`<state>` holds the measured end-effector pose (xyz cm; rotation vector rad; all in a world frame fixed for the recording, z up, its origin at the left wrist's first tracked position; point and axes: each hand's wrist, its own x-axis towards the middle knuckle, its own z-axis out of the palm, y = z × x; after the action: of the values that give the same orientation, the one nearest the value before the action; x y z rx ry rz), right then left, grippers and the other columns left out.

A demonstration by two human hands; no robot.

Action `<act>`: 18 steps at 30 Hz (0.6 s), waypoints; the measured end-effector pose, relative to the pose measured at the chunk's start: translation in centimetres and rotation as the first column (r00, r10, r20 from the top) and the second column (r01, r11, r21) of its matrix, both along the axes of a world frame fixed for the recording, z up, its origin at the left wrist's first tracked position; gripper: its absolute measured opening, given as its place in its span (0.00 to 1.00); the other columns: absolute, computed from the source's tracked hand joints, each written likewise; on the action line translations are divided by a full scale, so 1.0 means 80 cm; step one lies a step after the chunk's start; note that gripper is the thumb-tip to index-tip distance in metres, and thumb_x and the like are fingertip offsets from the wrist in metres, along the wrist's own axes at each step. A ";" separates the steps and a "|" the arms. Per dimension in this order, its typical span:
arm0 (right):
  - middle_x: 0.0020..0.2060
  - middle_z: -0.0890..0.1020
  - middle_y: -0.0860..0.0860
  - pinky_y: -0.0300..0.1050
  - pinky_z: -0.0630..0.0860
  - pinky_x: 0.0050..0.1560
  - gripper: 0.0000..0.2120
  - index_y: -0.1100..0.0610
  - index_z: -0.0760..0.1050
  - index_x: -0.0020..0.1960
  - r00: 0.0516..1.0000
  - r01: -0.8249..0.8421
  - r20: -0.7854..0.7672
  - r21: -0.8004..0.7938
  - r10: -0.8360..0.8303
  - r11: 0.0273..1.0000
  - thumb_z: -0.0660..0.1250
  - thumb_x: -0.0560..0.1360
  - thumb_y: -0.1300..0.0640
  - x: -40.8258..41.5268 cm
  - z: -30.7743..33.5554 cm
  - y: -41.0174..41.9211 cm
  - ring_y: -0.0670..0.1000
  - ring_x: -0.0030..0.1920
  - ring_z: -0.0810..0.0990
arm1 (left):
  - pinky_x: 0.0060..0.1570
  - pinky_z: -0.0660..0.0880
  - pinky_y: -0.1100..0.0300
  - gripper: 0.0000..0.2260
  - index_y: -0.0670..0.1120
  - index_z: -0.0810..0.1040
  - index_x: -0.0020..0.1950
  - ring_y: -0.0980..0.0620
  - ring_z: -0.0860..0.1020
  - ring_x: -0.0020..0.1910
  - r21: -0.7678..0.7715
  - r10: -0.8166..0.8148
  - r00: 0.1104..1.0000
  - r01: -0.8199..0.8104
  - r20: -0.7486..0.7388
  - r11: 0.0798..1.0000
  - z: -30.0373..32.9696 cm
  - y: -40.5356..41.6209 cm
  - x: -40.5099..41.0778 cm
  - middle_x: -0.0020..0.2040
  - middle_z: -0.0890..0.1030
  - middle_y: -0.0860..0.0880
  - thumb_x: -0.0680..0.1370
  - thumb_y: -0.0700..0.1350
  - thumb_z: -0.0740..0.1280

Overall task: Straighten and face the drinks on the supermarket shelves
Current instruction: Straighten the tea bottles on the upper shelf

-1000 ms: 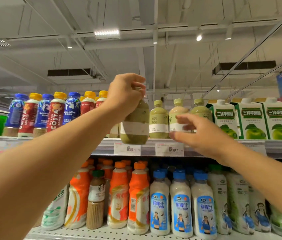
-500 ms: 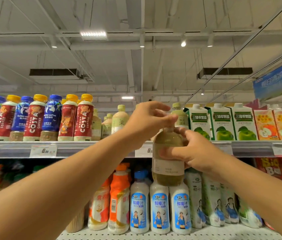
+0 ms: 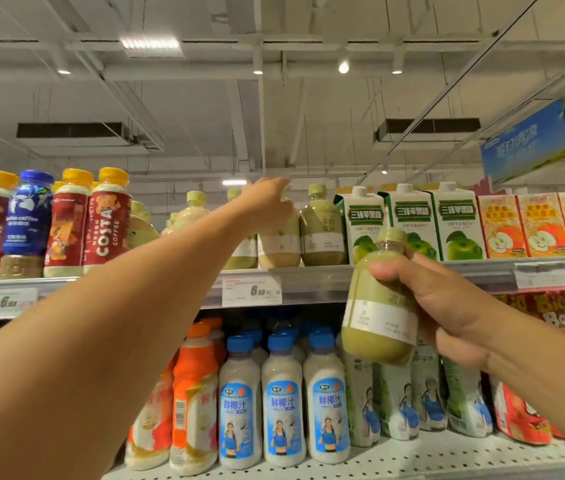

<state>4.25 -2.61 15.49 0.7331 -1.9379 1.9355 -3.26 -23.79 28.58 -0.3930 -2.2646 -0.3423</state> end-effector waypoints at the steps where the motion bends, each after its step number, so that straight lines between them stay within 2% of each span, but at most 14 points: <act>1: 0.44 0.85 0.53 0.60 0.78 0.54 0.29 0.47 0.78 0.56 1.000 0.003 0.003 -0.003 -0.002 1.000 0.76 0.56 0.44 -0.001 -0.002 0.000 0.56 0.48 0.83 | 0.63 0.71 0.47 0.22 0.50 0.61 0.76 0.42 0.71 0.65 -0.002 0.013 1.000 -0.013 0.003 1.000 0.000 0.003 -0.002 0.70 0.69 0.43 0.81 0.46 0.59; 3: 0.40 0.84 0.52 0.59 0.79 0.51 0.29 0.48 0.77 0.55 1.000 0.013 0.016 -0.009 -0.012 1.000 0.75 0.55 0.41 -0.003 -0.003 -0.001 0.53 0.43 0.83 | 0.61 0.72 0.47 0.19 0.46 0.65 0.73 0.43 0.73 0.59 0.001 0.035 0.999 -0.035 -0.025 0.999 0.002 0.009 -0.004 0.65 0.74 0.42 0.81 0.46 0.58; 5: 0.40 0.84 0.52 0.61 0.79 0.51 0.28 0.48 0.78 0.53 0.999 0.022 0.025 -0.009 -0.022 1.000 0.75 0.56 0.39 -0.006 -0.003 -0.002 0.54 0.43 0.83 | 0.60 0.72 0.46 0.17 0.43 0.69 0.70 0.42 0.73 0.58 0.015 0.086 0.994 -0.085 -0.062 0.996 0.006 0.012 -0.004 0.62 0.75 0.41 0.82 0.46 0.58; 8: 0.40 0.84 0.52 0.59 0.81 0.48 0.18 0.46 0.80 0.47 0.999 0.048 0.015 -0.001 -0.048 0.999 0.74 0.62 0.37 -0.010 -0.002 -0.003 0.54 0.42 0.84 | 0.60 0.73 0.47 0.16 0.40 0.74 0.63 0.42 0.74 0.57 0.095 0.116 0.985 -0.104 -0.126 0.990 0.014 0.013 0.001 0.58 0.76 0.40 0.81 0.49 0.60; 10: 0.38 0.84 0.50 0.52 0.81 0.43 0.16 0.46 0.80 0.45 0.996 0.086 -0.023 0.030 -0.085 0.996 0.71 0.66 0.36 -0.011 -0.002 -0.004 0.52 0.40 0.84 | 0.56 0.76 0.48 0.13 0.41 0.77 0.60 0.42 0.76 0.54 0.220 0.024 0.990 0.008 -0.140 0.975 0.017 0.012 0.006 0.56 0.78 0.41 0.80 0.47 0.63; 12: 0.39 0.85 0.49 0.50 0.79 0.43 0.15 0.45 0.80 0.46 0.992 0.115 -0.063 0.052 -0.112 0.992 0.71 0.66 0.36 -0.012 -0.003 -0.005 0.50 0.40 0.85 | 0.50 0.79 0.52 0.11 0.43 0.78 0.60 0.45 0.78 0.51 0.320 -0.111 0.983 0.152 -0.144 0.935 0.017 0.011 0.013 0.53 0.79 0.44 0.79 0.44 0.65; 16: 0.43 0.86 0.47 0.50 0.77 0.48 0.13 0.41 0.80 0.49 0.982 0.155 -0.126 0.125 -0.140 0.980 0.72 0.66 0.39 -0.004 0.007 -0.009 0.48 0.46 0.84 | 0.33 0.74 0.65 0.12 0.50 0.77 0.62 0.54 0.76 0.43 0.334 -0.241 0.954 0.289 -0.176 0.897 0.009 0.005 0.025 0.52 0.77 0.49 0.79 0.46 0.67; 18: 0.44 0.86 0.47 0.48 0.77 0.47 0.20 0.43 0.80 0.51 0.975 0.162 -0.178 0.145 -0.135 0.976 0.74 0.61 0.39 0.005 0.017 -0.011 0.47 0.46 0.84 | 0.34 0.76 0.64 0.11 0.50 0.78 0.61 0.52 0.77 0.44 0.350 -0.259 0.934 0.335 -0.247 0.875 0.004 -0.002 0.034 0.54 0.78 0.48 0.79 0.46 0.67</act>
<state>4.68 -3.48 16.88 0.7435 -1.9977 1.5929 -0.55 -23.96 28.87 -0.5415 -1.8855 -0.8611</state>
